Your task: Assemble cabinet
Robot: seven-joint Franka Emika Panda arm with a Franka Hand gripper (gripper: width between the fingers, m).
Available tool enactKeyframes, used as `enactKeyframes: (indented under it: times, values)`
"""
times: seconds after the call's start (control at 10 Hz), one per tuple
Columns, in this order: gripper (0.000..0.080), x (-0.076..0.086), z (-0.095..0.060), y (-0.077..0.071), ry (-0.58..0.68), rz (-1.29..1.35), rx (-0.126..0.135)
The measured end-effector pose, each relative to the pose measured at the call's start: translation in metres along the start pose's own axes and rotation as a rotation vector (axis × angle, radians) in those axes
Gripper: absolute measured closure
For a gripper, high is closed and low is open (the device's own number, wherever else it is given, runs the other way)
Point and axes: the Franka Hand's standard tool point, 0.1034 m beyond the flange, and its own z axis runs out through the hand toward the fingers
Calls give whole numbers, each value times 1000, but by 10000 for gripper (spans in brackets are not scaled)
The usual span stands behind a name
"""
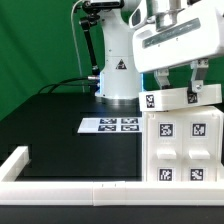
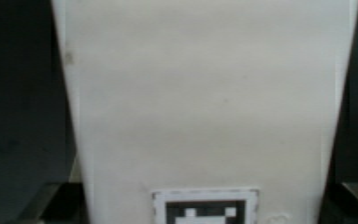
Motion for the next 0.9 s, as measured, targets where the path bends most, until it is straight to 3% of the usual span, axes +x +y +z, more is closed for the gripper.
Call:
enactKeyframes:
  times: [0.4,0.8,0.9]
  values:
    - [241,0,0,0,-44,315,17]
    - [241,0,0,1,-74,503,1]
    - [165,0,0,1,-74,477,2]
